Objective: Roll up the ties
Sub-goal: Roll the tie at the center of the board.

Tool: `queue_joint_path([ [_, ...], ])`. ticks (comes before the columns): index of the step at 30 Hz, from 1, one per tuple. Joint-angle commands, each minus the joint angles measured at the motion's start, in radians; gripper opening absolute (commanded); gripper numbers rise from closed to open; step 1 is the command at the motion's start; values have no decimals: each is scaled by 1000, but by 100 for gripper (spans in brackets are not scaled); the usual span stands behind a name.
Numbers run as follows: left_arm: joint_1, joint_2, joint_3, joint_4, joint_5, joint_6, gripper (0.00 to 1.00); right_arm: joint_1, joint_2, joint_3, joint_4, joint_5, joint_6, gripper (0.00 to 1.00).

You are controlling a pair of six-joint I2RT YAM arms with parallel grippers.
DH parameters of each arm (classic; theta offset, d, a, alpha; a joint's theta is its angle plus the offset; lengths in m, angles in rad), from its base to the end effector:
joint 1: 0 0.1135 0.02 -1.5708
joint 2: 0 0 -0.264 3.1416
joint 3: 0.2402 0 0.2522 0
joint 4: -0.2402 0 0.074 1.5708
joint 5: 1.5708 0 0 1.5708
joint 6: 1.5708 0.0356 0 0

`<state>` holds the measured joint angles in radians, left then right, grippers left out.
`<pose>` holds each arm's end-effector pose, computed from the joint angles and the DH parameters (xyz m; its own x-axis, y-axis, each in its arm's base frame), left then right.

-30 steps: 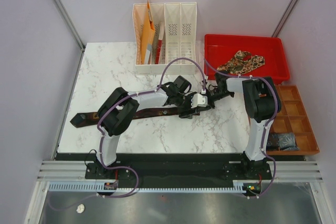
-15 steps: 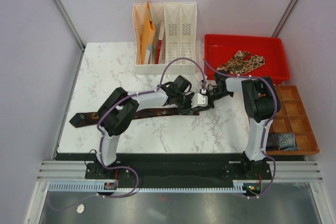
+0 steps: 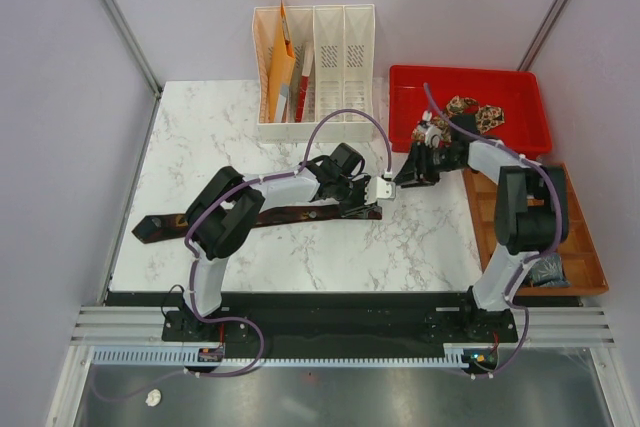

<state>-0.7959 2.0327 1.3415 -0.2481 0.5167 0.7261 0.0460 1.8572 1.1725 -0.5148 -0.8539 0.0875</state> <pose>0.2859 -0.3171 0.1552 0.1257 0.6968 -0.7062 0.9921 -0.0839 0.0938 0.3560 0.0433 0.1675 -0.9538 0.0136 -0.3000 -0.2209 0.6451 0.7315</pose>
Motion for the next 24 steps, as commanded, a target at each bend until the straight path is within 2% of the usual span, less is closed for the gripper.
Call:
queue_joint_path([
  [1,-5,30,11,-36,26,27,5,-100,-125,-27,33,1,-247,52],
  [5,-2,37,25,-46,31,29,4,-113,-193,-48,27,27,-370,62],
  [9,0,37,28,-56,40,30,3,-113,-280,-95,32,7,-494,65],
  [14,0,40,31,-69,42,44,3,-113,-430,-249,44,16,-934,69],
  [15,1,43,34,-74,43,44,3,-113,-511,-322,62,32,-1031,80],
  [16,1,44,38,-74,45,44,3,-113,-535,-341,73,39,-1128,98],
  [18,4,44,39,-79,49,41,3,-113,-596,-375,67,20,-1198,98],
  [21,3,43,39,-80,54,39,2,-107,-653,-367,0,-89,-1264,98],
  [22,3,43,41,-80,55,39,2,-107,-659,-364,-33,-118,-1339,98],
  [23,4,44,42,-79,57,36,2,-107,-665,-356,-92,-190,-1432,98],
  [24,4,46,48,-82,59,35,2,-106,-662,-344,-257,-212,-1553,98],
])
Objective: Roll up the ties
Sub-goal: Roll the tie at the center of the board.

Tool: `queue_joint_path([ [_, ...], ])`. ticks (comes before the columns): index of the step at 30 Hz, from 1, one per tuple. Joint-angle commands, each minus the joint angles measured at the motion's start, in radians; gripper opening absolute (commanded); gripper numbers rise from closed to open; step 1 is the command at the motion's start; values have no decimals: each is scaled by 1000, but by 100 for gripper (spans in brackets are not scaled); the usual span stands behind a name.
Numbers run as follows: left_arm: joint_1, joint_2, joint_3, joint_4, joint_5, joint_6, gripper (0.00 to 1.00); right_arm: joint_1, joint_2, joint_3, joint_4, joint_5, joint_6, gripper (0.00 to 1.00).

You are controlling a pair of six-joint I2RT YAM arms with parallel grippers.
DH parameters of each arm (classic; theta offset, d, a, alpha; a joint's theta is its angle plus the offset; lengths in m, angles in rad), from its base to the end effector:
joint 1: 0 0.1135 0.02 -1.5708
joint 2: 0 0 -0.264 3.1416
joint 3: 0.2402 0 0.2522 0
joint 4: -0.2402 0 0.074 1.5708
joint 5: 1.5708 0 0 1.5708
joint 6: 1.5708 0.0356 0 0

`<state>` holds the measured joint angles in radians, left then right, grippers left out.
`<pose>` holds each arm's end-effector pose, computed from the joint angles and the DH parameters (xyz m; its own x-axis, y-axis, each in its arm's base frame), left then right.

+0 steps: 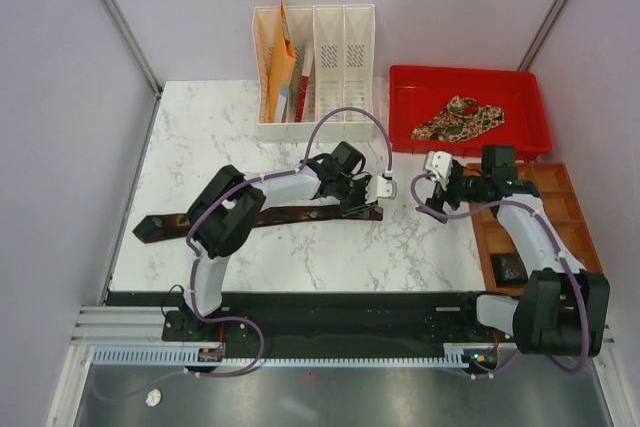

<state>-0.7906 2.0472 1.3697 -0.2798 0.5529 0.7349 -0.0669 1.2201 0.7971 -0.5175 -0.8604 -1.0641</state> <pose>0.2889 -0.3185 0.1560 0.1215 0.6884 -0.7151 0.9922 -0.1050 0.0675 0.2359 0.0112 0.2370 -0.0395 -0.5688 -0.8215 -0.9000 0.3775 -0.2181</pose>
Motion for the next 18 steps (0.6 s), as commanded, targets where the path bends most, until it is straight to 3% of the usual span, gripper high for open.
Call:
queue_joint_path([
  [1,-1,33,23,-48,25,21,2,7,-18,27,-313,-233,-525,98],
  [2,-2,36,26,-50,27,20,2,9,-2,21,-352,-262,-639,98],
  [7,-1,44,40,-61,30,20,2,21,116,-39,-403,-327,-862,98],
  [15,1,36,32,-75,41,29,2,119,366,-16,-470,-451,-1276,84],
  [18,2,36,31,-78,42,26,2,148,439,89,-522,-456,-1208,79],
])
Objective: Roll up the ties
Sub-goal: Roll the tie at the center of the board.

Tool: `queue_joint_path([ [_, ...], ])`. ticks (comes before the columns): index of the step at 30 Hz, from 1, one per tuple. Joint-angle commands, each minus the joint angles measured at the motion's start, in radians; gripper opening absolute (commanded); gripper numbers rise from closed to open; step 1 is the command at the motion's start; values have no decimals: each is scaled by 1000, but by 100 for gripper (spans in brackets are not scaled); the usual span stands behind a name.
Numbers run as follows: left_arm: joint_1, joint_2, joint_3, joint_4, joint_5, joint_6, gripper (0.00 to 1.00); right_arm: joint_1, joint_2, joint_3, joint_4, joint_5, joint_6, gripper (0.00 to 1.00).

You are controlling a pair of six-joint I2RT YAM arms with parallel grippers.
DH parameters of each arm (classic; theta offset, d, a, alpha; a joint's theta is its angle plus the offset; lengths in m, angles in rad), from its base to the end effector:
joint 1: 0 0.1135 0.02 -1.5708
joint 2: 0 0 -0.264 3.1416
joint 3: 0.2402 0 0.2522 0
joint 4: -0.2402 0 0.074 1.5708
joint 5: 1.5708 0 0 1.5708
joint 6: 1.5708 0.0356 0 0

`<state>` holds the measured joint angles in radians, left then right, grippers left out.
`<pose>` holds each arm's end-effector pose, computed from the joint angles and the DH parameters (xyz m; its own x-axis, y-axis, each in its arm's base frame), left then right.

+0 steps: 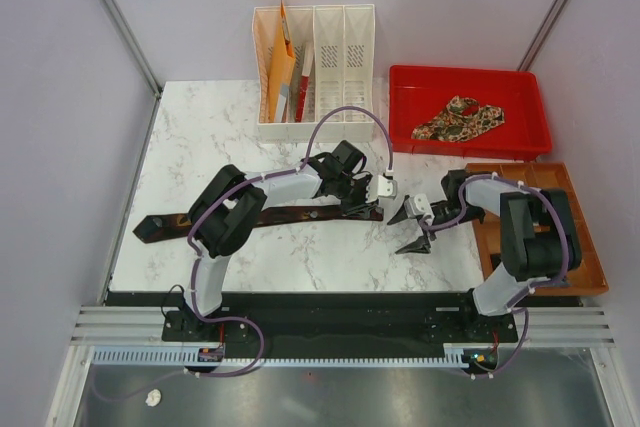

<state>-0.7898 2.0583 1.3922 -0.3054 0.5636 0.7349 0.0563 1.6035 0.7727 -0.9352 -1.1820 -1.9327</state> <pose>0.2906 -0.3202 0.1566 0.1135 0.6906 -0.7143 0.9926 -0.1105 0.0509 0.2189 0.0453 0.1511 0.1991 -0.3439 -0.9177 -0.9719 -0.1892 -0.1400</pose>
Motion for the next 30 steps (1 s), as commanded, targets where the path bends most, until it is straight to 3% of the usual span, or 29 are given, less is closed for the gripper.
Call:
queue_joint_path([
  [1,3,25,8,-51,33,26,2,25,90,143,-123,-131,-338,78],
  [3,3,26,10,-52,32,24,2,20,122,183,-210,-110,-438,76],
  [5,4,28,13,-52,30,21,2,8,124,194,-246,-111,-433,76],
  [13,12,7,-7,-54,33,23,2,-44,-65,110,-235,-15,-156,79],
  [16,14,-10,-38,-60,35,46,2,-39,-201,15,83,64,288,80],
  [17,17,-18,-51,-63,35,55,2,-30,-239,-18,330,135,569,82],
  [21,18,-24,-65,-73,54,60,2,25,-396,-154,579,177,713,84],
  [26,18,-18,-59,-89,55,66,2,82,-455,-300,911,206,880,83],
  [30,18,-24,-68,-93,65,69,2,138,-384,-251,874,223,864,77],
])
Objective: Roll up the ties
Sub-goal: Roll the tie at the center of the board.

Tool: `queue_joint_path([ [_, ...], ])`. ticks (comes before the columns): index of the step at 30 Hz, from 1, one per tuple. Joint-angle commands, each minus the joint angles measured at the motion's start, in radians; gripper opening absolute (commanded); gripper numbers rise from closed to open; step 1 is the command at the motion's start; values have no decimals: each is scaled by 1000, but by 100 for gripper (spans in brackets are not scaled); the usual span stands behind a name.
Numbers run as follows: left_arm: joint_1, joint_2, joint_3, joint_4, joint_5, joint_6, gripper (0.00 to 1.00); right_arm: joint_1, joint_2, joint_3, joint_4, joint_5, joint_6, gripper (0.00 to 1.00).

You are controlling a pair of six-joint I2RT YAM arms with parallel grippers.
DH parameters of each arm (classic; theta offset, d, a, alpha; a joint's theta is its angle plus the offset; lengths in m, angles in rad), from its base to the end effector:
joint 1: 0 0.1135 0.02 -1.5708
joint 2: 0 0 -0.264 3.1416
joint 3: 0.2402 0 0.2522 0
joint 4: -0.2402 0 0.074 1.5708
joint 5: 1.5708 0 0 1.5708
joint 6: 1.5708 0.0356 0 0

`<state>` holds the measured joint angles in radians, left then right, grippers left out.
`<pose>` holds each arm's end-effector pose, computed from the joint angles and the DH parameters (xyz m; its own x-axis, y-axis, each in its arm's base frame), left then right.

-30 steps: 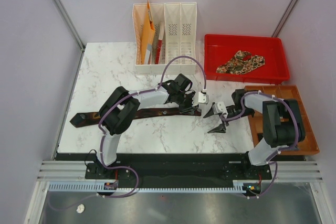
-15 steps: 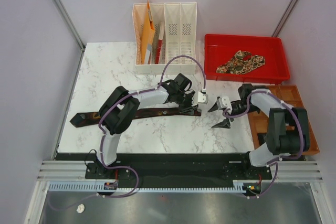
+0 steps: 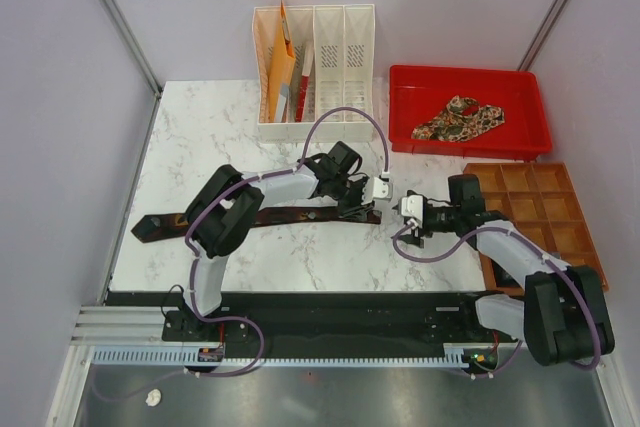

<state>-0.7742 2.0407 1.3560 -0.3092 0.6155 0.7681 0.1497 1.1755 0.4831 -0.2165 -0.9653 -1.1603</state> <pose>0.2884 -0.3107 0.1541 0.1220 0.6741 -0.7285 0.9889 -0.1456 0.0309 0.1965 0.0592 0.1726 0.2247 -0.4939 -0.8400 -0.9485 0.0867 -0.3047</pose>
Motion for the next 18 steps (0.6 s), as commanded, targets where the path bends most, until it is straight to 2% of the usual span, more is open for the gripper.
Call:
queue_joint_path([
  [1,1,-8,-35,-91,15,36,2,53,55,37,167,8,77,76],
  [3,4,-10,-43,-93,9,34,2,60,62,8,210,8,57,74],
  [4,4,-11,-49,-91,6,36,2,62,58,-7,298,32,89,74],
  [6,6,-14,-58,-93,7,36,2,60,49,-17,363,62,163,75],
  [9,6,-23,-70,-93,6,36,2,60,47,61,254,74,321,73],
  [10,6,-25,-77,-93,4,36,2,60,35,61,250,77,437,73],
  [13,6,-24,-80,-91,7,36,2,60,-77,17,324,105,606,78],
  [14,6,-19,-80,-93,7,36,2,60,-124,6,342,125,734,79],
  [17,6,-14,-74,-93,6,33,2,62,-142,15,304,186,916,79],
  [18,6,-14,-72,-91,4,31,2,59,-136,25,289,270,1029,77],
])
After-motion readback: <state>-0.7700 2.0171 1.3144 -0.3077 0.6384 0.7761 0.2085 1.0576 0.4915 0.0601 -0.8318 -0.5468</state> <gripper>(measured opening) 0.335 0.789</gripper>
